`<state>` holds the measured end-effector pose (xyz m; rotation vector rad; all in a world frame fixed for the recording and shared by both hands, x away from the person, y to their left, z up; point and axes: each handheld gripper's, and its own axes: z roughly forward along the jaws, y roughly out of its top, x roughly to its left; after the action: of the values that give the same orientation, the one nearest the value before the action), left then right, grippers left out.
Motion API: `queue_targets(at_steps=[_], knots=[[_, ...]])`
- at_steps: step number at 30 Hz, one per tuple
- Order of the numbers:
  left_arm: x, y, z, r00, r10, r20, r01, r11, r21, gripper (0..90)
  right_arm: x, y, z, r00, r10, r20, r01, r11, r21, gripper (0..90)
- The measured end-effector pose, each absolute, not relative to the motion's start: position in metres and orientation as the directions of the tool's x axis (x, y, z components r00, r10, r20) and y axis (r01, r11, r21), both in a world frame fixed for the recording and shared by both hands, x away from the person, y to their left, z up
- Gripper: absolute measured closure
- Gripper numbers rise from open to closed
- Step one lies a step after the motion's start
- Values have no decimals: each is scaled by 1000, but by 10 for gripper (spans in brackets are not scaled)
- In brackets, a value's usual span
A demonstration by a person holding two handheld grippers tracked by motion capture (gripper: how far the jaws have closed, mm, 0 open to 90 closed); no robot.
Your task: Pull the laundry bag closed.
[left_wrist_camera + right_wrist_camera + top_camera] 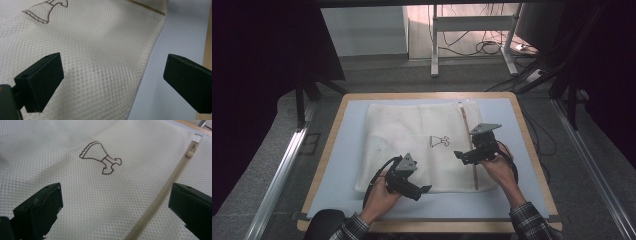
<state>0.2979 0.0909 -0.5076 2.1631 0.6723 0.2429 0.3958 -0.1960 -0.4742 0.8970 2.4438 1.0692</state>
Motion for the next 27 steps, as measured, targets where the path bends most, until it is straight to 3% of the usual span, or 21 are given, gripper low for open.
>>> queue_targets(at_steps=[27], knots=[[283, 145, -504, 775, 632, -22, 405, -469, 785, 28, 334, -211, -473, -765, 638, -93, 358, 540, 761, 0]])
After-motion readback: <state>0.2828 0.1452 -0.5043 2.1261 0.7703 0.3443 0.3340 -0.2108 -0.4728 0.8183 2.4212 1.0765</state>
